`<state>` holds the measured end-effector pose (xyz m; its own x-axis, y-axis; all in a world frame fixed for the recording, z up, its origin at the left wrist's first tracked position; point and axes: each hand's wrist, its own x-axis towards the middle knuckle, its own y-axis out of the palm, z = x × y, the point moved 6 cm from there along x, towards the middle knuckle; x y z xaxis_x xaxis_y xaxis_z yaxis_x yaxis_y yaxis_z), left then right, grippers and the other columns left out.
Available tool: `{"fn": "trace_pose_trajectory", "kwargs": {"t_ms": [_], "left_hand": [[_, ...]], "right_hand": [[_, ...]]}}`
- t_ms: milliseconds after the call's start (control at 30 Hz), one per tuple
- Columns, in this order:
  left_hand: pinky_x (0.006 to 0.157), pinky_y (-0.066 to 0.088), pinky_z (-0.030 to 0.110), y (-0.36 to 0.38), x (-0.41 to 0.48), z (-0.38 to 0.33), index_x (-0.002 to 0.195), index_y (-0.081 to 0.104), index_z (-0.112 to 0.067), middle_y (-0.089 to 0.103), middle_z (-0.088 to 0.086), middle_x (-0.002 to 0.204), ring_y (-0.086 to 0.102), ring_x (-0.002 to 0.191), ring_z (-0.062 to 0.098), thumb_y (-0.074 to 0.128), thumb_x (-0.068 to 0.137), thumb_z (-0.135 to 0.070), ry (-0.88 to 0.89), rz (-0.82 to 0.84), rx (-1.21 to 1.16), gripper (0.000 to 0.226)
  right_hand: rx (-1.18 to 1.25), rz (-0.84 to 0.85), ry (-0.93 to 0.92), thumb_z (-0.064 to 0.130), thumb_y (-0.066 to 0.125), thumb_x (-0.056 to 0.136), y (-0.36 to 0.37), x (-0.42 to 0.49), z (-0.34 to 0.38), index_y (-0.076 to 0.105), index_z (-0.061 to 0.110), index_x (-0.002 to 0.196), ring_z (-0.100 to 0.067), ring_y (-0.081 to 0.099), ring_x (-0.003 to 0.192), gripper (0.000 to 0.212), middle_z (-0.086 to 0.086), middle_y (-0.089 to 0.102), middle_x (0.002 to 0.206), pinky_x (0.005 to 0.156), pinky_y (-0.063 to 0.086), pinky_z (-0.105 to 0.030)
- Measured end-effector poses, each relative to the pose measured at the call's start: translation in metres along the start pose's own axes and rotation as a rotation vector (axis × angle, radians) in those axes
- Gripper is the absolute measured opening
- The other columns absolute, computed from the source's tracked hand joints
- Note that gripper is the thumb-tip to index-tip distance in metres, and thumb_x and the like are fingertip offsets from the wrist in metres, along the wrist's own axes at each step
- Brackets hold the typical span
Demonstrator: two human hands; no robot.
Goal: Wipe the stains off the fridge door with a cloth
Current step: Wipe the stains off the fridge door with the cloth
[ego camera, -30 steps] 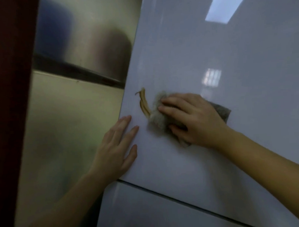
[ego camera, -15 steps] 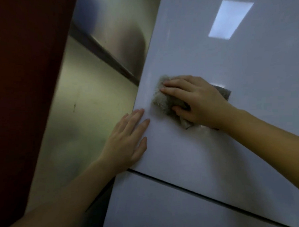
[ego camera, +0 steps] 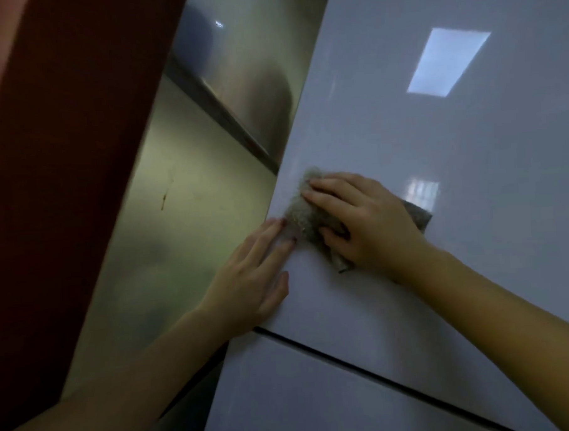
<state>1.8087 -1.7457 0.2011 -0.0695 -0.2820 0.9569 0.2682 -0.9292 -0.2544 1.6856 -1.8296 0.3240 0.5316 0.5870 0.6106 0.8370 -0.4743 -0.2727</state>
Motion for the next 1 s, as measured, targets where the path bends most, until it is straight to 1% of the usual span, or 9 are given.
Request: {"fn": "trace_pose_trajectory", "kwargs": {"t_ms": [133,267,433,500,667,700,800,833,1000], "left_hand": [[0.120,0.035,0.045,0.003,-0.001,0.000,0.142,0.051,-0.004,0.035,0.018,0.159,0.031,0.150,0.031,0.040,0.101,-0.034,-0.020,-0.019,0.001,0.051],[0.123,0.030,0.042,0.005,-0.002,-0.002,0.144,0.047,-0.004,0.032,0.017,0.161,0.026,0.152,0.030,0.041,0.100,-0.035,-0.041,-0.029,-0.023,0.054],[0.122,0.032,0.042,0.002,-0.002,-0.001,0.141,0.051,-0.005,0.036,0.019,0.158,0.032,0.149,0.032,0.042,0.099,-0.034,-0.022,-0.032,0.011,0.053],[0.118,0.035,0.042,-0.002,-0.001,0.000,0.138,0.054,-0.007,0.040,0.018,0.155,0.037,0.145,0.032,0.043,0.097,-0.035,-0.039,-0.042,0.038,0.051],[0.113,0.039,0.046,0.007,-0.014,-0.014,0.142,0.051,-0.011,0.042,0.015,0.155,0.040,0.144,0.034,0.043,0.097,-0.040,-0.112,-0.071,0.045,0.054],[0.114,0.039,0.047,0.011,-0.018,-0.018,0.142,0.052,-0.012,0.041,0.016,0.156,0.039,0.144,0.035,0.042,0.097,-0.041,-0.089,-0.072,0.065,0.054],[0.116,0.037,0.048,0.016,-0.026,-0.019,0.142,0.052,-0.012,0.038,0.018,0.158,0.038,0.145,0.036,0.039,0.099,-0.044,-0.040,-0.071,0.101,0.055],[0.116,0.036,0.048,0.017,-0.027,-0.018,0.143,0.051,-0.011,0.037,0.018,0.158,0.038,0.145,0.036,0.039,0.099,-0.045,-0.031,-0.062,0.105,0.056],[0.114,0.035,0.048,0.017,-0.031,-0.017,0.145,0.048,-0.011,0.036,0.018,0.158,0.036,0.146,0.036,0.037,0.098,-0.046,-0.017,-0.024,0.111,0.060]], "right_hand": [[-0.007,-0.064,0.160,0.033,0.061,0.090,-0.017,0.008,-0.031,0.059,0.015,0.140,-0.030,0.052,0.130,0.054,-0.006,0.058,0.144,0.103,0.045,-0.046],[-0.016,-0.115,0.256,0.034,0.060,0.091,-0.008,0.017,-0.021,0.057,0.015,0.142,-0.029,0.049,0.133,0.054,-0.005,0.056,0.146,0.108,0.041,-0.044],[-0.035,-0.007,0.021,0.030,0.067,0.088,-0.003,-0.021,0.004,0.060,0.014,0.140,-0.031,0.054,0.131,0.055,-0.007,0.059,0.145,0.105,0.044,-0.043],[-0.060,0.000,0.008,0.030,0.068,0.087,-0.013,-0.035,-0.004,0.061,0.014,0.139,-0.031,0.055,0.128,0.054,-0.007,0.060,0.143,0.102,0.045,-0.042],[-0.035,-0.087,0.245,0.030,0.068,0.086,-0.029,-0.062,-0.012,0.061,0.015,0.137,-0.032,0.054,0.128,0.054,-0.005,0.059,0.143,0.101,0.046,-0.048],[-0.022,-0.062,0.205,0.030,0.069,0.085,-0.023,-0.070,0.000,0.061,0.014,0.137,-0.033,0.054,0.128,0.055,-0.006,0.059,0.143,0.101,0.047,-0.049],[-0.006,0.103,-0.086,0.028,0.069,0.088,-0.002,-0.098,0.041,0.062,0.014,0.137,-0.032,0.056,0.130,0.051,-0.008,0.059,0.144,0.103,0.048,-0.046],[-0.014,0.115,-0.114,0.027,0.070,0.089,-0.001,-0.105,0.043,0.062,0.014,0.137,-0.032,0.057,0.130,0.050,-0.008,0.060,0.144,0.103,0.049,-0.046],[-0.038,-0.105,0.218,0.028,0.068,0.090,-0.017,-0.112,0.024,0.062,0.013,0.137,-0.031,0.055,0.130,0.050,-0.007,0.060,0.143,0.105,0.047,-0.048]]}}
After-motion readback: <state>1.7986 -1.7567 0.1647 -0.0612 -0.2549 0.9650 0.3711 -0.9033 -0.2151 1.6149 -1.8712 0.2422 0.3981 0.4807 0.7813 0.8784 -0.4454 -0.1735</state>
